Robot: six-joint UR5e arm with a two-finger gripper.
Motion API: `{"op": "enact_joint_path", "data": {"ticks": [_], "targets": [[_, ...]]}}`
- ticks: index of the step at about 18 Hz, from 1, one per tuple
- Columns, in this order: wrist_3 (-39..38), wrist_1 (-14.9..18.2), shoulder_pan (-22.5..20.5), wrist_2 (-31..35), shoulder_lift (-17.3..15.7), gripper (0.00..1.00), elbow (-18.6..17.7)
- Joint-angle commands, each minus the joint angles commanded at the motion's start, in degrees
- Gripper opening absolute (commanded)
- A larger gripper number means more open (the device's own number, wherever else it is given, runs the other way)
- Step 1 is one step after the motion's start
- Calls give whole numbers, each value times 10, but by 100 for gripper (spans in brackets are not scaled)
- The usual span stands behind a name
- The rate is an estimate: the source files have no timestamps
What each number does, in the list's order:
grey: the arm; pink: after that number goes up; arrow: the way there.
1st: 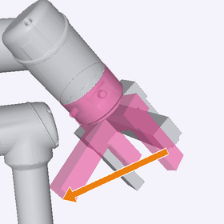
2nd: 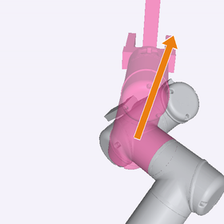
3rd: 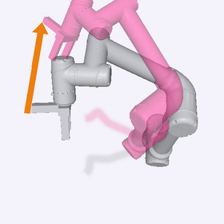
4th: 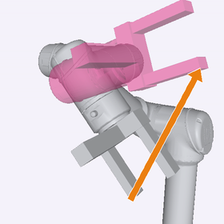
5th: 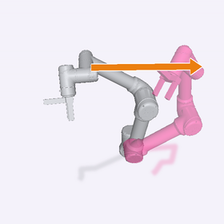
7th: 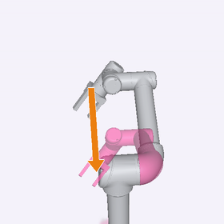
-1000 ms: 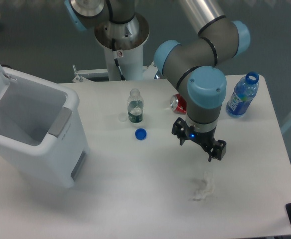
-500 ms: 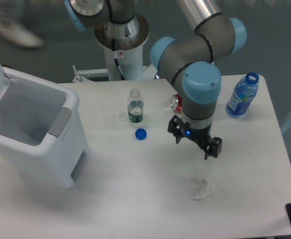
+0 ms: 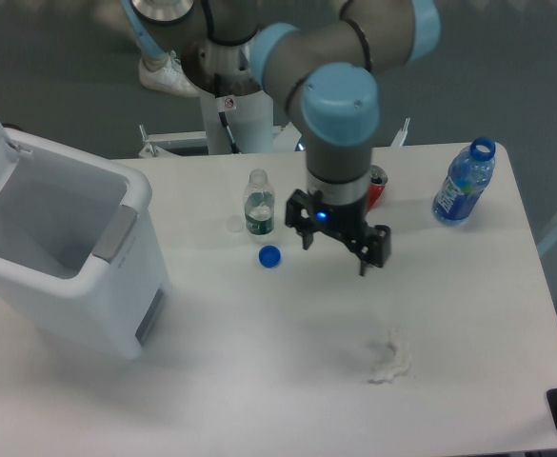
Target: Close the trash can
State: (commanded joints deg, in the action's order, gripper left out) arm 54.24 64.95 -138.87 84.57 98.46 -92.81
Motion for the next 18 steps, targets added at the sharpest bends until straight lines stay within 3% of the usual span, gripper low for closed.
{"op": "enact_joint_path", "data": {"ticks": [4, 7, 13, 18], "targets": [[-118, 3, 42, -45, -54, 26, -7], [-159, 8, 47, -71, -106, 6, -8], [-251, 6, 52, -154, -230, 0, -36], [-278, 3, 80, -180, -271, 0, -36]]}}
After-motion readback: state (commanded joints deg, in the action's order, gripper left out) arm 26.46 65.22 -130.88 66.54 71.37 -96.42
